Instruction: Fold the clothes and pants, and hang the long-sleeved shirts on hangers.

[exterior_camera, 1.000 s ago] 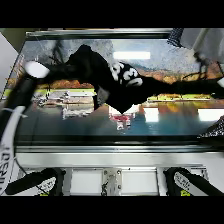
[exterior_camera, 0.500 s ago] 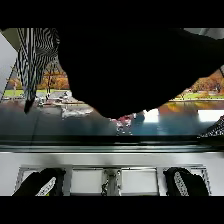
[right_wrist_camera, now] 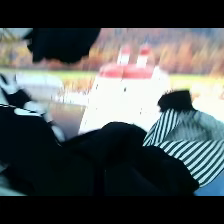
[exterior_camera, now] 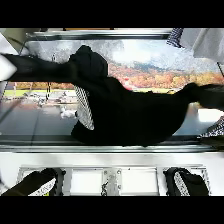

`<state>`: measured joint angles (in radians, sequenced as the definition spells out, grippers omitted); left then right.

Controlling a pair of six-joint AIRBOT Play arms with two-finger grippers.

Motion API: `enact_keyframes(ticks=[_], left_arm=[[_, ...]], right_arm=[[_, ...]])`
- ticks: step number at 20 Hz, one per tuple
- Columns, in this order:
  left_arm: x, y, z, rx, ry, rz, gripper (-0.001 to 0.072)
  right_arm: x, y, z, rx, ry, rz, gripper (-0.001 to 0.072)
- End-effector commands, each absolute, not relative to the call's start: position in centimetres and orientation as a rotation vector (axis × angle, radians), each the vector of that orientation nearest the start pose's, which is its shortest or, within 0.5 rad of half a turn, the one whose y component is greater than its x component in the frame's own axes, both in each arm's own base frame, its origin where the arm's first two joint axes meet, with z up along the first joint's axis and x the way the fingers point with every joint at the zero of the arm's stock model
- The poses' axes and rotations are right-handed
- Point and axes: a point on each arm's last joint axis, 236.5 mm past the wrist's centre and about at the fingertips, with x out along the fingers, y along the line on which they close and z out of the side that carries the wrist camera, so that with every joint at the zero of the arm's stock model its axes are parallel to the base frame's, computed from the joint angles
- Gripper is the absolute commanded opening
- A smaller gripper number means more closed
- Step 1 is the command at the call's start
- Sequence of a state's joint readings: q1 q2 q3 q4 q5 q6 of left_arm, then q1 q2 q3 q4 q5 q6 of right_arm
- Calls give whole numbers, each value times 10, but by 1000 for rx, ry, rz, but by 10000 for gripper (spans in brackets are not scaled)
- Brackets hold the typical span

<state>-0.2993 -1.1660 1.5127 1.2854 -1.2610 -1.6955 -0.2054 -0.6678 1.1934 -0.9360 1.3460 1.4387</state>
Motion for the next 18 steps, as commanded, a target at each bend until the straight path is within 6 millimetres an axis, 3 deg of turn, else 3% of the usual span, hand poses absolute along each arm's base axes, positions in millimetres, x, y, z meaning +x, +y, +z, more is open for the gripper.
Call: enact_keyframes(ticks=[1, 2, 4, 6, 8, 12, 15, 18], left_arm=[[406, -192, 86, -289, 1136, -348, 278], [423, -201, 85, -435, 1136, -351, 621], [445, -215, 103, -666, 1111, -421, 618], [440, -224, 107, -678, 1113, -481, 617], [413, -239, 83, -630, 1183, -490, 618], [364, -300, 8, -615, 1313, -484, 618], [348, -339, -37, -609, 1383, -483, 618], [352, -367, -58, -668, 1445, -487, 617]], right_arm=[[302, 79, 156, 469, 876, 316, 11], [313, 71, 142, 479, 886, 281, 12], [330, 59, 121, 471, 915, 231, 12], [336, 57, 107, 482, 953, 222, 12], [338, 57, 100, 485, 975, 221, 12], [338, 57, 98, 480, 979, 224, 12], [338, 57, 98, 480, 980, 224, 12], [338, 57, 98, 480, 980, 224, 13]])
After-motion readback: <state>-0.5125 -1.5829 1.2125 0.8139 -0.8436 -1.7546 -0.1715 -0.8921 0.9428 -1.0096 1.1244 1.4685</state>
